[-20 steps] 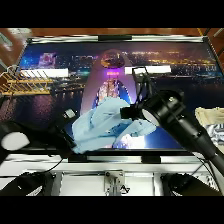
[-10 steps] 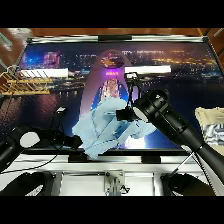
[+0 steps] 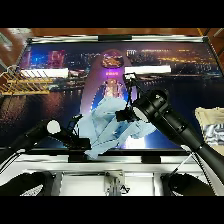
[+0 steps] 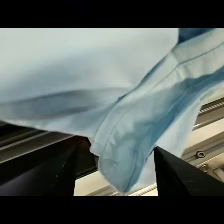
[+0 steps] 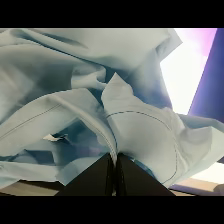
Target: Fold the shirts.
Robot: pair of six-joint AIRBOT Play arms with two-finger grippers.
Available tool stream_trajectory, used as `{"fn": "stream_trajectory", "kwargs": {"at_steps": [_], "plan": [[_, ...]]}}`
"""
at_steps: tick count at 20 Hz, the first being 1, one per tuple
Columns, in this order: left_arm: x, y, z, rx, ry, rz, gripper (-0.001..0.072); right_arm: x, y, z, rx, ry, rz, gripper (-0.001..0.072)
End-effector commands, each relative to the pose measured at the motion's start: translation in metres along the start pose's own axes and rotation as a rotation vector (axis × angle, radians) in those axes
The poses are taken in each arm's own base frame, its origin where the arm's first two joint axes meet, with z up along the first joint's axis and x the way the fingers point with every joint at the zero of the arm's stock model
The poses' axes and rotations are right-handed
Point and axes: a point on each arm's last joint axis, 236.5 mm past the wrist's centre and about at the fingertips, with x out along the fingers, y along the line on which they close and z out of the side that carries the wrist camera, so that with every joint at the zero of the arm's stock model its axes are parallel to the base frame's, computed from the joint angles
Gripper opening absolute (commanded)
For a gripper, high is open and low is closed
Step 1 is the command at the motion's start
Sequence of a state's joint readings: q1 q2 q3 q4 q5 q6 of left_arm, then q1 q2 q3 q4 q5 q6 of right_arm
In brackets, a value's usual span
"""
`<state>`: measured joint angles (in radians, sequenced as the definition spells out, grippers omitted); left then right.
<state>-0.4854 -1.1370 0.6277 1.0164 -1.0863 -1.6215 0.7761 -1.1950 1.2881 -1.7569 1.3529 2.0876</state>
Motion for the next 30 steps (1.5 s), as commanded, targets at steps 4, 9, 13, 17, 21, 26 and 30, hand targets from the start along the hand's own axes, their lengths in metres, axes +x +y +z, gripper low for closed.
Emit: {"fn": "stream_trajectory", "kwargs": {"at_steps": [4, 9, 13, 17, 21, 26, 30], "plan": [[0.023, -0.016, -0.019, 0.054, 0.109, -0.05, 0.0553, 0.0, 0.003, 0.003, -0.01, -0.015, 0.01, 0.007], [0.032, -0.022, -0.023, 0.036, 0.135, -0.07, 0.0279, 0.0, 0.003, 0.004, -0.01, -0.017, 0.012, 0.007], [0.018, -0.028, -0.006, 0.04, 0.08, -0.088, 0.0056, 0.0, 0.003, 0.004, -0.016, -0.019, 0.012, 0.0071], [-0.042, -0.026, 0.042, 0.113, -0.137, -0.002, 0.0053, -0.015, -0.001, 0.017, -0.04, -0.097, 0.016, 0.0071], [-0.155, -0.003, 0.082, 0.195, -0.436, 0.253, 0.0053, -0.061, -0.023, 0.036, -0.035, -0.259, -0.004, 0.0071], [-0.284, -0.02, 0.092, 0.326, -0.826, 0.383, 0.0053, -0.096, -0.034, 0.011, 0.081, -0.252, 0.047, 0.007], [-0.26, -0.007, 0.07, 0.419, -0.72, 0.434, 0.0053, -0.065, 0.004, -0.021, 0.131, -0.071, 0.163, 0.007]]}}
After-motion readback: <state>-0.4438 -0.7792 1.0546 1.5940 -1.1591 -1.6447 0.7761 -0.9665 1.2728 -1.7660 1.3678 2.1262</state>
